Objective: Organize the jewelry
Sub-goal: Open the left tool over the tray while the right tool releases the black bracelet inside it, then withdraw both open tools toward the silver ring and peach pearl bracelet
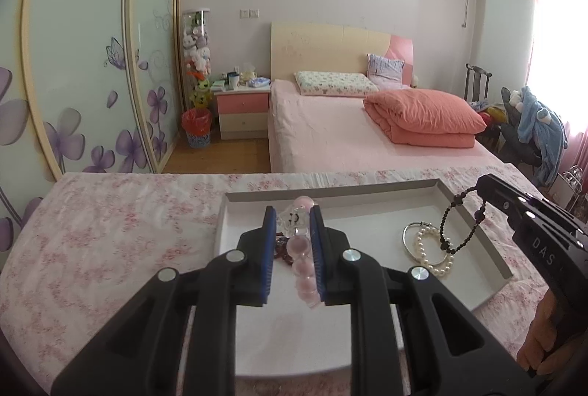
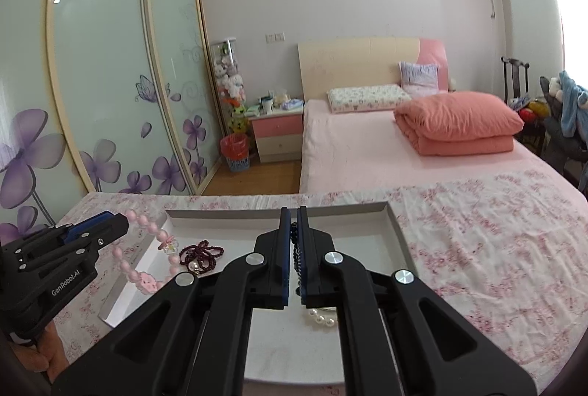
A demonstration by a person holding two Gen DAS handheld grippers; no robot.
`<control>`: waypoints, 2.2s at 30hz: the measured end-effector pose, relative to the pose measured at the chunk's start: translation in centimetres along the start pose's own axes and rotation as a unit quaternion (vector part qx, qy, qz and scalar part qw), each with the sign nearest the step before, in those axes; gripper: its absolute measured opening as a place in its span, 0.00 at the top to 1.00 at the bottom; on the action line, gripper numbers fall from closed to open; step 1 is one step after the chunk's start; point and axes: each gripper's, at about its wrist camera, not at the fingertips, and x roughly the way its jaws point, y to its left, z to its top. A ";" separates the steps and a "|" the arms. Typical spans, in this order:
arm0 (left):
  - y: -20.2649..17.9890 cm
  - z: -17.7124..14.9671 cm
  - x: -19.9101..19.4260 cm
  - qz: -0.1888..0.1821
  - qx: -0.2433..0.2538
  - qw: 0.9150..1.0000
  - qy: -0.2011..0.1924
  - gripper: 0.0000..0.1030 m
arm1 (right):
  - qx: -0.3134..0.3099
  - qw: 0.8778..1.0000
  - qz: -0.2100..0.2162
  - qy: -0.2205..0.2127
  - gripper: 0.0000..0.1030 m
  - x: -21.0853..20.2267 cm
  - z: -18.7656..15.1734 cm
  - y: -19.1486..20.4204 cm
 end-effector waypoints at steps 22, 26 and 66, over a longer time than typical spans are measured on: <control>3.4 -1.3 -0.3 0.016 -0.034 0.999 0.014 0.78 | -0.011 1.000 0.001 0.004 0.65 -2.3 -1.8 -0.3; 4.0 -2.6 -1.2 0.017 -0.033 0.999 0.022 0.76 | -0.015 1.000 0.001 0.012 0.65 -2.9 -2.6 -0.2; 1.7 -11.5 -0.7 0.025 0.006 0.986 0.166 0.65 | 0.008 0.994 -0.036 0.101 0.65 -10.9 -12.0 -3.1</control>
